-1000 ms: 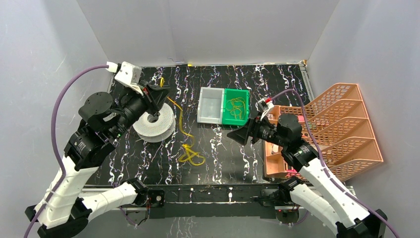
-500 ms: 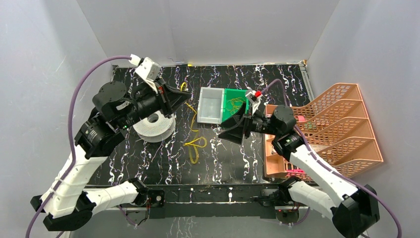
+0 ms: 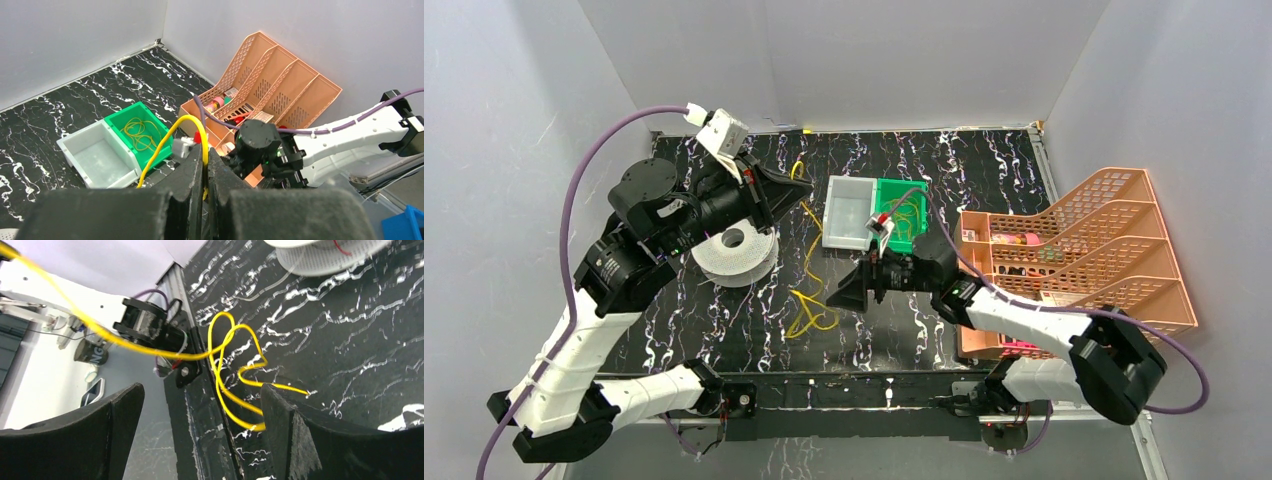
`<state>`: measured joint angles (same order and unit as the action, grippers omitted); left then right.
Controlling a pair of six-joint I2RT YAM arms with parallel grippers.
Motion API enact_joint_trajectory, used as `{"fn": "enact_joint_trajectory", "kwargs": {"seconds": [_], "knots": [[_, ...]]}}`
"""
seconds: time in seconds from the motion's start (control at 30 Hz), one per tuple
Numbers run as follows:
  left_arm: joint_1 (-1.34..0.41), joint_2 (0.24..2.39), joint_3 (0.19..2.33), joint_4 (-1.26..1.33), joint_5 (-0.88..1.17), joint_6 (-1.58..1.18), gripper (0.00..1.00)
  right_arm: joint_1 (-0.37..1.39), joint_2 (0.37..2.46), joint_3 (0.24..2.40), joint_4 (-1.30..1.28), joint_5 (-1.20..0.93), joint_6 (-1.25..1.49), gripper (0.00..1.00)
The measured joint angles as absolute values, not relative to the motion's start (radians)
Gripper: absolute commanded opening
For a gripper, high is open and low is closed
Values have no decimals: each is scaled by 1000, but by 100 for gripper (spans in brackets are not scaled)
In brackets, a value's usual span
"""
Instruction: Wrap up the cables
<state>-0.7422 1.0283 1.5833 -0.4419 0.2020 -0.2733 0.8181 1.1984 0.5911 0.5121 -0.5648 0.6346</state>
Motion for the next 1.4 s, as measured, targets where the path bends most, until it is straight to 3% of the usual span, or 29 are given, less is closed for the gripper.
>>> {"fn": "enact_joint_trajectory", "kwargs": {"seconds": [0.13,0.37,0.53,0.67,0.73,0.87,1.0,1.3,1.37,1.4], "knots": [[-742,1028,1583,-442,200,-274,0,864,1264,566,562,-490,645,92],[-742,1028,1585,-442,202,-281,0,874,1390,555,694,-481,651,69],[-743,1028,1585,-442,200,-280,0,885,1409,533,730,-487,655,65],[-742,1027,1585,-442,191,-278,0,893,1409,527,735,-489,649,55],[-742,1026,1585,-442,186,-276,0,894,1409,526,734,-489,647,55],[-742,1020,1585,-442,180,-273,0,901,1409,526,733,-488,641,70],[-742,1017,1585,-443,180,-272,0,912,1409,526,732,-479,625,77],[-742,1017,1587,-448,181,-273,0,919,1409,530,683,-442,549,75],[-742,1017,1587,-448,183,-273,0,919,1409,533,671,-429,533,64],[-742,1017,1587,-448,184,-273,0,919,1409,533,666,-425,525,48]]}}
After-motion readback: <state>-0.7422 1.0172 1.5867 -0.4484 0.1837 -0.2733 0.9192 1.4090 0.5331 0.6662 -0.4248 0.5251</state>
